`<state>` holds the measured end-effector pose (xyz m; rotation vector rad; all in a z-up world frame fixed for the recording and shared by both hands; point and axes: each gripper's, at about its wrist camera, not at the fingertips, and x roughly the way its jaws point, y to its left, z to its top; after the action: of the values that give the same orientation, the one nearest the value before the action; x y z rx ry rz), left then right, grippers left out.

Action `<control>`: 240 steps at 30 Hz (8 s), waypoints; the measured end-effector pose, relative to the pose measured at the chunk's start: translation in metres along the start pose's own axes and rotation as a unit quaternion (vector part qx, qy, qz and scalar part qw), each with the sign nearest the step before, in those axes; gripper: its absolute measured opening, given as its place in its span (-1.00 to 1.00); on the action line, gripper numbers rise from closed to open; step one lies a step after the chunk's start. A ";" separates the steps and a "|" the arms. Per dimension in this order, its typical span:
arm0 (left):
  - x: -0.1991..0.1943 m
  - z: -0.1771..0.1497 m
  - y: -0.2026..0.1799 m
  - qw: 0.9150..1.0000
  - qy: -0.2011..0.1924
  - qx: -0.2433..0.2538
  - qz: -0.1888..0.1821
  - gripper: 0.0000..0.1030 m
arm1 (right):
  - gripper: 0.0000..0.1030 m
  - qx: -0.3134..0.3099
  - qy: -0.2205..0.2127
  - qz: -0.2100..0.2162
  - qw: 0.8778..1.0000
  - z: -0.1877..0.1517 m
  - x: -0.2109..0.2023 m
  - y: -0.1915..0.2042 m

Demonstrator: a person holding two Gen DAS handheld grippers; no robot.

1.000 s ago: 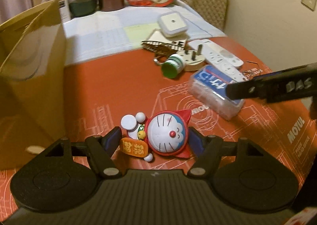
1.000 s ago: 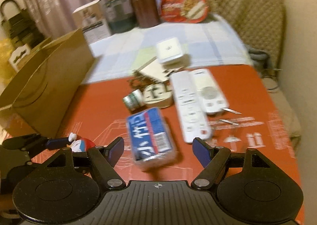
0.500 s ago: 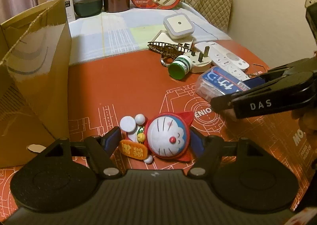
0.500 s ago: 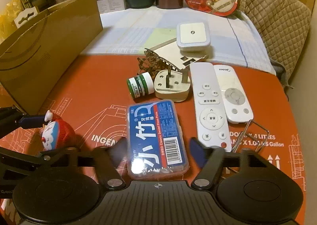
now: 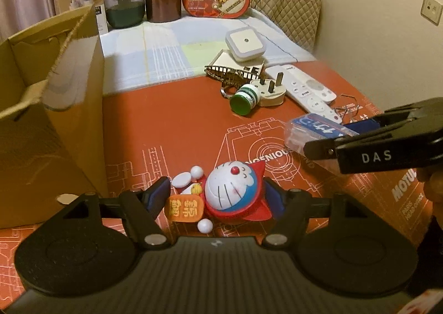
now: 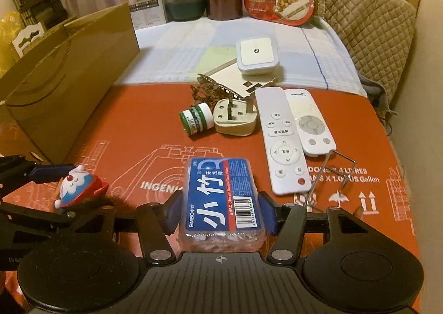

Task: Organize rigid objects
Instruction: 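Carry the figure and blue box into the cardboard box and open both tools, then move both open tools back from the cardboard box toward the pile, then grasp the green-capped bottle with the left tool while the right tool grasps the wire rack, then carry both items over the cardboard box and open the left tool to drop the bottle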

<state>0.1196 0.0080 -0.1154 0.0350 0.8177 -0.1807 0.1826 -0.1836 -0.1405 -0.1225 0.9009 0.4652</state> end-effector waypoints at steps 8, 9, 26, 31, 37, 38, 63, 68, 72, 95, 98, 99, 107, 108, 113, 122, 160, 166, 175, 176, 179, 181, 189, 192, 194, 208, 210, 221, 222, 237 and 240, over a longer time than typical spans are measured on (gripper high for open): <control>-0.045 0.017 0.011 0.999 -0.034 -0.009 0.010 0.31 | 0.05 0.004 -0.027 0.008 1.000 0.009 -0.037 0.019; -0.053 0.021 0.013 0.999 -0.042 -0.008 0.012 0.31 | 0.05 0.003 -0.035 0.011 0.999 0.014 -0.043 0.023; -0.129 0.076 0.160 0.986 -0.094 -0.006 0.139 0.31 | 0.05 -0.088 -0.105 0.135 0.981 0.130 -0.050 0.171; -0.111 0.074 0.200 0.986 -0.068 -0.008 0.151 0.31 | 0.05 -0.127 -0.079 0.140 0.979 0.137 -0.011 0.214; -0.097 0.066 0.211 0.988 -0.059 -0.010 0.142 0.32 | 0.05 -0.153 -0.053 0.130 0.978 0.131 0.018 0.236; -0.095 0.064 0.211 0.988 -0.058 -0.010 0.140 0.32 | 0.05 -0.153 -0.052 0.128 0.978 0.128 0.020 0.234; -0.138 0.043 0.222 0.979 -0.106 -0.080 0.157 0.41 | 0.05 -0.140 -0.061 0.132 0.979 0.127 0.015 0.233; -0.145 0.040 0.218 0.978 -0.107 -0.087 0.155 0.41 | 0.19 -0.133 -0.075 0.142 0.978 0.127 0.005 0.230; -0.154 0.039 0.207 0.978 -0.110 -0.089 0.151 0.41 | 0.26 -0.120 -0.092 0.137 0.979 0.120 -0.016 0.219; -0.184 0.052 0.058 0.989 -0.128 -0.067 0.043 0.44 | 0.30 0.051 -0.133 -0.030 0.989 0.005 -0.159 0.050; -0.175 0.054 0.036 0.991 -0.120 -0.055 0.030 0.44 | 0.30 0.075 -0.142 -0.057 0.985 0.000 -0.176 0.024; -0.170 0.055 0.029 0.991 -0.118 -0.052 0.026 0.44 | 0.30 0.083 -0.146 -0.067 0.984 -0.001 -0.181 0.017; -0.139 0.063 -0.007 0.994 -0.104 -0.036 0.011 0.46 | 0.32 0.133 -0.161 -0.113 0.971 -0.011 -0.203 -0.029; -0.135 0.065 -0.009 0.994 -0.102 -0.035 0.009 0.46 | 0.32 0.136 -0.159 -0.114 0.971 -0.013 -0.201 -0.033; -0.112 0.071 -0.016 0.996 -0.090 -0.025 0.005 0.48 | 0.34 0.157 -0.139 -0.120 0.970 -0.025 -0.187 -0.043; -0.049 0.080 -0.017 0.999 -0.053 -0.009 -0.009 0.48 | 0.42 0.184 -0.105 -0.114 0.971 -0.032 -0.130 -0.048; 0.048 0.077 -0.015 0.999 -0.012 0.011 -0.034 0.48 | 0.00 0.169 -0.077 -0.189 0.964 -0.018 -0.006 -0.061; 0.054 0.077 -0.019 0.998 -0.019 0.028 -0.043 0.49 | -0.01 0.139 -0.083 -0.173 0.971 -0.020 -0.014 -0.060; 0.086 0.080 -0.031 0.997 -0.026 0.060 -0.047 0.45 | -0.02 0.135 -0.094 -0.146 0.976 -0.025 -0.028 -0.066; 0.091 0.080 -0.032 0.997 -0.024 0.064 -0.046 0.40 | -0.02 0.134 -0.094 -0.145 0.976 -0.025 -0.029 -0.066; 0.106 0.080 -0.034 0.996 -0.012 0.073 -0.039 0.03 | -0.02 0.132 -0.095 -0.144 0.976 -0.026 -0.031 -0.066; 0.112 0.080 -0.035 0.996 -0.013 0.080 -0.034 -0.11 | -0.02 0.128 -0.096 -0.144 0.977 -0.026 -0.032 -0.066; 0.121 0.081 -0.030 0.996 -0.002 0.089 -0.029 -0.47 | -0.02 0.129 -0.094 -0.143 0.977 -0.027 -0.033 -0.067; 0.110 0.075 -0.028 0.996 0.004 0.082 -0.036 -0.48 | -0.02 0.128 -0.094 -0.142 0.977 -0.027 -0.035 -0.066; 0.101 0.069 -0.027 0.996 0.007 0.081 -0.037 -0.48 | -0.02 0.127 -0.095 -0.139 0.978 -0.026 -0.037 -0.065; 0.014 0.062 -0.019 0.998 -0.020 0.056 -0.036 -0.49 | -0.02 0.110 -0.121 -0.124 0.979 -0.016 -0.079 -0.042; -0.002 0.066 -0.018 0.998 -0.031 0.051 -0.032 -0.49 | -0.02 0.105 -0.130 -0.116 0.979 -0.009 -0.088 -0.035; -0.075 0.081 0.010 0.997 -0.074 0.019 0.006 -0.49 | -0.02 0.055 -0.174 -0.054 0.982 0.036 -0.132 0.021; -0.081 0.082 0.014 0.997 -0.078 0.017 0.011 -0.49 | -0.02 0.050 -0.176 -0.048 0.982 0.040 -0.135 0.027; -0.143 0.076 0.105 0.991 -0.099 -0.015 0.094 -0.49 | -0.02 -0.020 -0.181 0.053 0.982 0.096 -0.122 0.134; -0.149 0.074 0.133 0.989 -0.095 -0.019 0.116 -0.49 | -0.02 -0.032 -0.172 0.070 0.982 0.105 -0.109 0.152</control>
<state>0.0965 0.1537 0.0386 0.0764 0.6214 0.0514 0.1342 -0.0533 0.0232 -0.0354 0.5566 0.6259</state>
